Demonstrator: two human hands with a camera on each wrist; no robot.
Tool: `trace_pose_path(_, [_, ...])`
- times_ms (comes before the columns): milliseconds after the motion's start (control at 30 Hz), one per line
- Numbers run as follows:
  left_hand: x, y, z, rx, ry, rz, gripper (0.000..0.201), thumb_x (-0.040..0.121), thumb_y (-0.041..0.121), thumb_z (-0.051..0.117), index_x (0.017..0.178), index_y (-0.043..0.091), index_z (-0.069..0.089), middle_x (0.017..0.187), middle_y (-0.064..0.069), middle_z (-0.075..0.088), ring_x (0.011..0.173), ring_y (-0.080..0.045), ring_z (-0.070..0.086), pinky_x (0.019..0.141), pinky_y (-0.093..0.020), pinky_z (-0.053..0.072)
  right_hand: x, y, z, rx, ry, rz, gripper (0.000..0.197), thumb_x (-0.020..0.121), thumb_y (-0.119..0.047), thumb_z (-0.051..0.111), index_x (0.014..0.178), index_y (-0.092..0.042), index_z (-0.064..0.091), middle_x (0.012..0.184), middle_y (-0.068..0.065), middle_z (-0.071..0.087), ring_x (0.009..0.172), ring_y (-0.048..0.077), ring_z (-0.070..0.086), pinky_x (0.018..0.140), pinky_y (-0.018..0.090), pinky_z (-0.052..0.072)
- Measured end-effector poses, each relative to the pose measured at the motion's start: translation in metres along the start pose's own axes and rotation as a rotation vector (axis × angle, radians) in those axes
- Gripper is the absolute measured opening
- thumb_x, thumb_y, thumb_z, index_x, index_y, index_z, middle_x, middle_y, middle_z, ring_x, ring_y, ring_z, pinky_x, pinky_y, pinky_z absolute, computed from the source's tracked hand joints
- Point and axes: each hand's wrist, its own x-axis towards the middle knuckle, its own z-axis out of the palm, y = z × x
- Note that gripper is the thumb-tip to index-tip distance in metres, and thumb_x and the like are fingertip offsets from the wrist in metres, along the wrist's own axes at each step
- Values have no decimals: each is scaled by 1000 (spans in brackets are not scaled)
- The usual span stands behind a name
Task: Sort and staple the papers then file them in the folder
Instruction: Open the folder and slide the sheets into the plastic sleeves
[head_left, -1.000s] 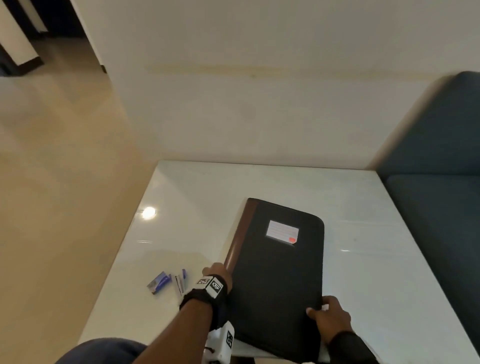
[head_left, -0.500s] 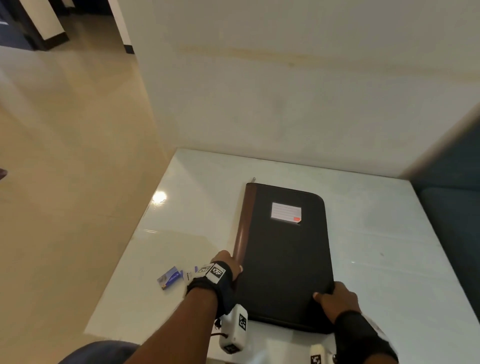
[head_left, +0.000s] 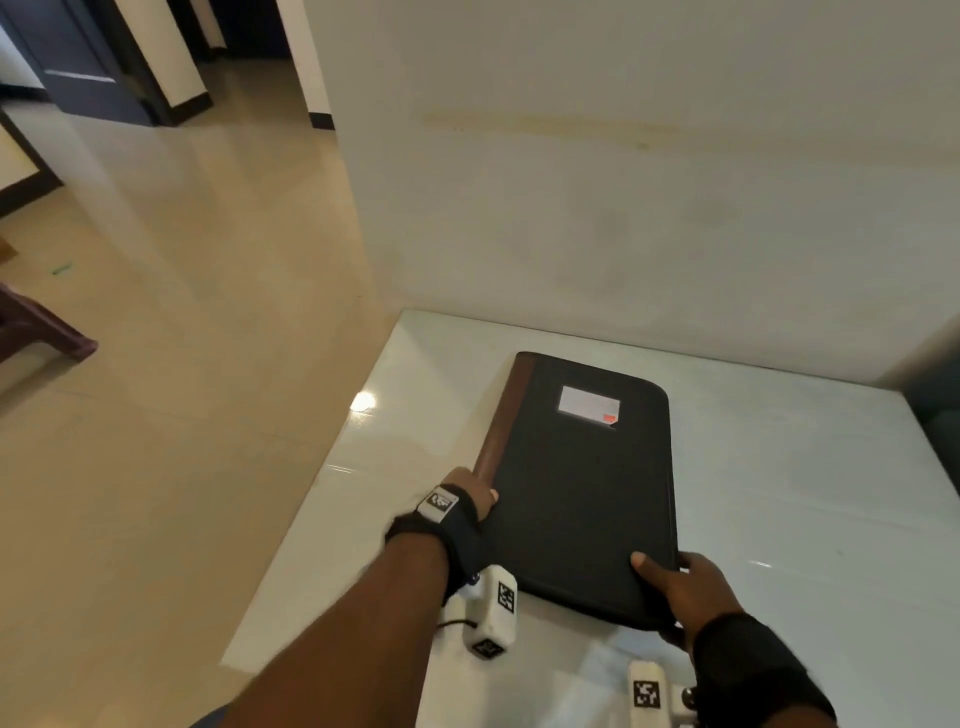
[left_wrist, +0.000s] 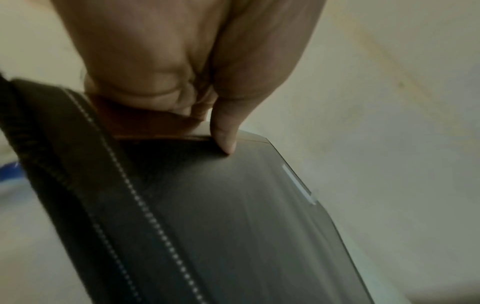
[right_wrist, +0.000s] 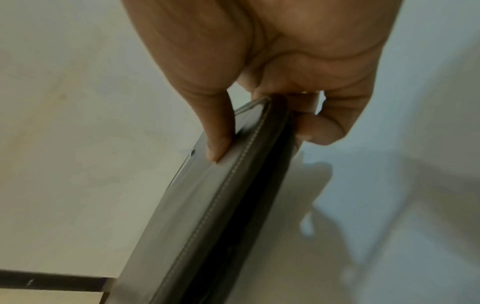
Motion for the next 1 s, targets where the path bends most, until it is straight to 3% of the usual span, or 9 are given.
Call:
trace_pose_path(133, [25,-10,-61,102,87,1,46,93,35,63,123,0,58,124,-17,63,112,-33,61,89,-32,45,3,-50,34,-35,-123,-58,27,88,-28,72,98,-6,61,90,16,63,72,28,55,57,34,47])
trace_pose_path(233, [57,-35,-93,146,80,-39,44,87,42,67,113,7,66,113,-13,69,100,-30,65,92,-36,50,16,-76,61,-91,-188,-90,29,92,-30,66,108,-7,59,96,14,62,75,26,57,52,29,49])
trace_pose_path(333, [62,-55,-106,122,36,-54,39,83,36,74,107,5,69,102,-12,71,95,-30,68,91,-43,55,28,-92,83,-172,-207,-123,28,96,-28,60,115,-9,55,105,15,63,83,30,62,55,33,54])
trace_pose_path(467, [57,-69,-111,126,133,-74,35,86,25,73,115,6,68,111,-11,69,102,-29,64,90,-33,49,33,-98,108,-169,-283,-61,20,99,-13,54,117,-5,53,113,21,61,93,38,64,64,45,59])
trace_pose_path(633, [60,-85,-104,38,176,-41,48,82,20,78,126,9,63,123,-9,64,110,-27,61,99,-36,48,46,-94,123,-301,-153,-107,24,93,-12,63,112,-6,49,112,19,58,85,40,66,61,52,60])
trace_pose_path(733, [63,-97,-94,38,180,-80,46,84,18,76,125,8,58,123,-12,62,112,-30,60,99,-38,48,48,-91,128,-415,-129,-146,28,90,-20,68,108,-9,49,107,17,59,74,38,68,54,48,60])
trace_pose_path(1000, [58,-111,-91,89,295,-93,40,89,21,70,125,8,56,124,-12,62,114,-30,59,98,-36,46,46,-86,143,-573,-99,-195,26,91,-33,66,101,-14,53,98,10,66,61,30,71,51,32,59])
